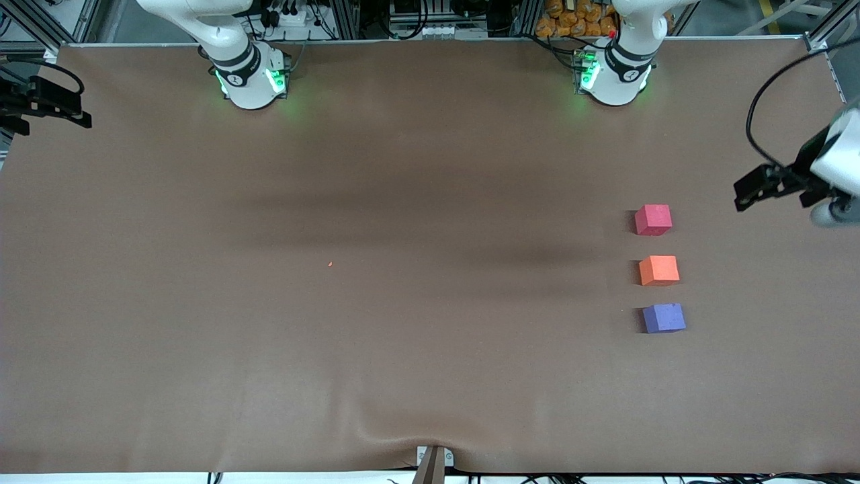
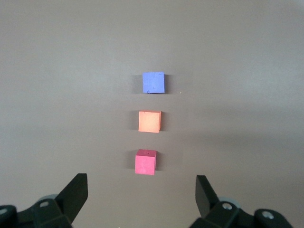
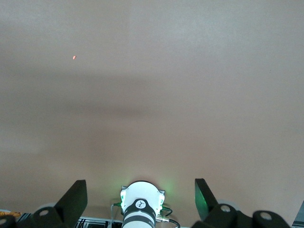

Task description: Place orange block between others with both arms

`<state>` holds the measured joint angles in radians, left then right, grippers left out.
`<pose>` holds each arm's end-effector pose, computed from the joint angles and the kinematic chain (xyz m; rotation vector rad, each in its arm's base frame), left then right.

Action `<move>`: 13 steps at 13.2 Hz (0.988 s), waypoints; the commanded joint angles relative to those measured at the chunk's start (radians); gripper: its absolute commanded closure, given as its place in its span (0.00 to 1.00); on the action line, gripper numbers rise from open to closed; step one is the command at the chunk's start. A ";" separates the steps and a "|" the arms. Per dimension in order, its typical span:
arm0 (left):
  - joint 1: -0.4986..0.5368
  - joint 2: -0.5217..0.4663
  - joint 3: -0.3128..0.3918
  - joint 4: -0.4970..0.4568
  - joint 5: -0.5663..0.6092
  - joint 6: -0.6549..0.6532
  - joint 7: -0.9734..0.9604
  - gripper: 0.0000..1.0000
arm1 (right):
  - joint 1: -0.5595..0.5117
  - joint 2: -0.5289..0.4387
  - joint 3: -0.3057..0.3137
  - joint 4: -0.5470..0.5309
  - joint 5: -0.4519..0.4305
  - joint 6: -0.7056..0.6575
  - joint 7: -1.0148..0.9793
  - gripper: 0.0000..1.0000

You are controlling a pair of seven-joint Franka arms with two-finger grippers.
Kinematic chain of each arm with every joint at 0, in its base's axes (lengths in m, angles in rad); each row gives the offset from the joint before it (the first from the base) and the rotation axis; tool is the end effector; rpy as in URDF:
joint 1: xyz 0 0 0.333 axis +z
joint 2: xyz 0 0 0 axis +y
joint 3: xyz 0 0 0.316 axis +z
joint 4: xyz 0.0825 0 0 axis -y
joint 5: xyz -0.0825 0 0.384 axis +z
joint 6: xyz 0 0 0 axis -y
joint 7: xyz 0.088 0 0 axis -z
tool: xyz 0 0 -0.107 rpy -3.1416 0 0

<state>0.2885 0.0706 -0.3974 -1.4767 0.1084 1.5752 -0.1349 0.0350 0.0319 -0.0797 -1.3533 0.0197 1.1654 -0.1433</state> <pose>0.5746 -0.0425 0.6328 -3.0641 -0.0439 -0.0658 0.5169 -0.0196 0.6746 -3.0823 -0.1606 0.3365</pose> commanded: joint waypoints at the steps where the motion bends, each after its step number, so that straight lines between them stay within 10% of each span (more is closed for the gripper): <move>1: -0.084 -0.072 0.120 -0.036 -0.082 -0.044 0.009 0.00 | 0.011 -0.006 0.000 0.003 -0.001 -0.007 -0.001 0.00; 3: -0.214 -0.104 0.294 -0.060 -0.130 -0.060 0.011 0.00 | 0.006 -0.006 0.000 0.002 0.000 -0.003 -0.005 0.00; 13: -0.253 -0.118 0.327 -0.030 -0.113 -0.122 0.008 0.00 | -0.001 -0.003 -0.003 0.020 -0.010 0.008 0.002 0.00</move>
<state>0.0441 -0.0327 -0.0822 -1.5126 -0.0047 1.4816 -0.1333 0.0353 0.0318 -0.0834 -1.3500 0.0193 1.1751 -0.1431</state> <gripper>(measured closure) 0.000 0.000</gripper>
